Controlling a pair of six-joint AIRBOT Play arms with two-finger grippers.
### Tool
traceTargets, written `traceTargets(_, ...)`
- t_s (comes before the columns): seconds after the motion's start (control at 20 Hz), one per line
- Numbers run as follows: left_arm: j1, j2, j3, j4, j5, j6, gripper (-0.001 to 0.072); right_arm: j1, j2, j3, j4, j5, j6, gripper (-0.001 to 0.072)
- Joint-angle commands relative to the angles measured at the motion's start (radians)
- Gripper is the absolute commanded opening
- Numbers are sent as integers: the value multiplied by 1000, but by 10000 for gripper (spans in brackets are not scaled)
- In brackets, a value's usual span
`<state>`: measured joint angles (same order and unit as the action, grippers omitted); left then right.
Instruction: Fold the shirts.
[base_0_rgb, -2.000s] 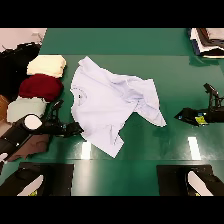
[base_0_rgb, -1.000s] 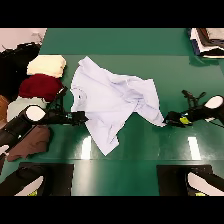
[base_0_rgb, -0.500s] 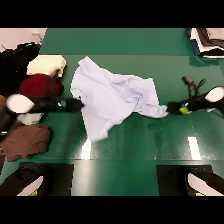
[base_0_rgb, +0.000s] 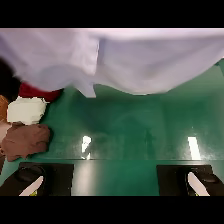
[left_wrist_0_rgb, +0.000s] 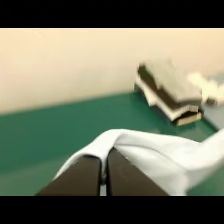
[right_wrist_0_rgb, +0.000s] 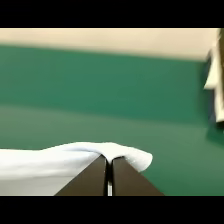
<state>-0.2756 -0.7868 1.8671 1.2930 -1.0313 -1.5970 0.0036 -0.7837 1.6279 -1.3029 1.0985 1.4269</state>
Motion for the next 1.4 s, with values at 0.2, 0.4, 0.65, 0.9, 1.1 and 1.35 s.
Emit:
traceTargets(0.2,0,-8,235,37,21,-4,21,-160,10,296,-6,113,1,14)
traceTargets(0.4,0,-58,112,181,-64,-42,21,-150,-155,429,29,229,7,13)
traceTargets(0.65,0,-220,-218,275,-54,-79,21,1,-396,256,19,292,35,13)
traceTargets(0.9,6,-521,-403,275,63,-118,21,48,-682,67,18,292,36,13)
traceTargets(1.1,115,-713,-402,152,236,-175,21,48,-865,94,19,190,28,13)
traceTargets(1.35,178,-755,-401,31,312,-45,22,46,-982,252,17,133,26,13)
